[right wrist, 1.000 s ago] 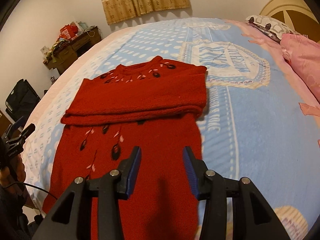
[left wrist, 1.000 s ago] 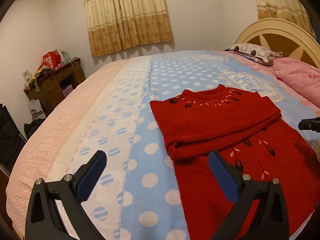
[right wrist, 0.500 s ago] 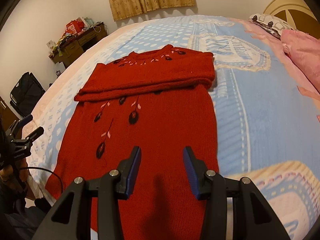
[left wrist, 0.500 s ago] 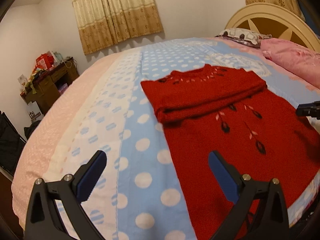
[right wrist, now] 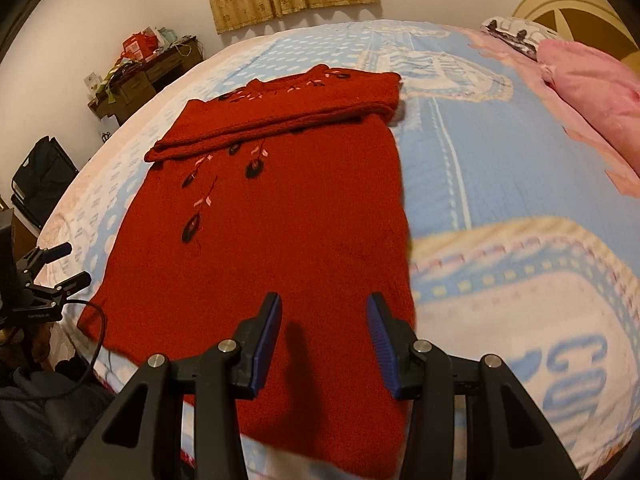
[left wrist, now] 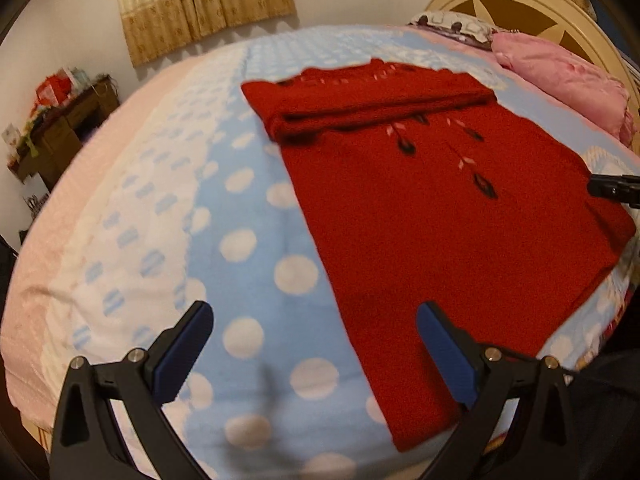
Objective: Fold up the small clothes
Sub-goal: 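Move both grippers down to the sweater hem, then close both grippers on the sweater hem, then lift the held hem with both grippers and fold it toward the collar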
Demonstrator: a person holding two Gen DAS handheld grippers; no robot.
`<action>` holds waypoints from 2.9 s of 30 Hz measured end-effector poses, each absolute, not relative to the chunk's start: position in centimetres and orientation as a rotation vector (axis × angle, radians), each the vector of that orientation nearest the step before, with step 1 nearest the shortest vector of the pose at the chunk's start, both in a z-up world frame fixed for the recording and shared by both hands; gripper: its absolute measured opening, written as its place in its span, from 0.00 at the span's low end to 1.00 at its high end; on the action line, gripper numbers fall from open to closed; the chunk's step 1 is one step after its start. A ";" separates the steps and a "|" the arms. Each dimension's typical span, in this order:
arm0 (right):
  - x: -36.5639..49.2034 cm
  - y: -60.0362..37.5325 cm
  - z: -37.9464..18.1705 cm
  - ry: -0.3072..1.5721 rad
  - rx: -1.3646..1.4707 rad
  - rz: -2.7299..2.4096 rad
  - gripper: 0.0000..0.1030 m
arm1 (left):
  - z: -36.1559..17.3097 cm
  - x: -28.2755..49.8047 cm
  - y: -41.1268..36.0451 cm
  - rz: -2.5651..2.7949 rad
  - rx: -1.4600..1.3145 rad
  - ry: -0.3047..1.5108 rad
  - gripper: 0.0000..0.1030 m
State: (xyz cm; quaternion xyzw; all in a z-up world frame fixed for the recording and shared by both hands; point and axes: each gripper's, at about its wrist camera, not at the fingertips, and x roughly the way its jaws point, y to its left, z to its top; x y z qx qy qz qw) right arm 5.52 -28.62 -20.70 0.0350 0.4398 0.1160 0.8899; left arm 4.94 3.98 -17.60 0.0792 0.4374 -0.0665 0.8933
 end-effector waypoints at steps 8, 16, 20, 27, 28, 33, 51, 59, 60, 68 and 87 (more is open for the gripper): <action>3.8 -29.7 -20.7 0.879 0.128 0.228 0.44 | -17.7 6.0 6.3 -0.028 0.068 0.893 0.97; 2.9 -29.7 -20.5 0.871 0.099 0.206 0.44 | -20.8 5.8 5.8 -0.080 0.066 1.033 0.85; 1.9 -30.4 -20.7 0.876 0.105 0.202 0.44 | -19.7 3.3 3.1 -0.181 0.131 1.008 0.87; 0.1 -30.6 -20.8 0.877 0.085 0.176 0.44 | -20.6 2.3 2.4 -0.219 0.097 1.065 0.88; -0.3 -30.8 -20.7 0.874 0.082 0.162 0.44 | -20.6 2.1 2.5 -0.214 0.096 1.071 0.87; -1.2 -32.7 -20.9 0.887 0.137 0.111 0.44 | -20.5 1.0 1.6 -0.257 0.114 1.063 0.76; -0.9 -33.4 -22.0 0.848 0.381 0.292 0.10 | -19.8 1.4 2.3 -0.393 0.023 1.064 0.24; -0.6 -33.9 -22.6 0.854 0.435 0.311 0.10 | -20.0 1.9 2.7 -0.422 0.005 1.078 0.31; -0.6 -34.0 -22.6 0.855 0.435 0.305 0.10 | -20.0 1.9 2.6 -0.420 0.005 1.074 0.28; -1.4 -35.1 -19.5 0.724 0.499 0.371 0.08 | -17.8 2.1 4.9 -0.388 -0.060 0.965 0.08; 7.2 -35.9 -11.5 0.580 0.588 0.442 0.07 | -10.5 9.2 7.4 -0.392 -0.128 0.733 0.07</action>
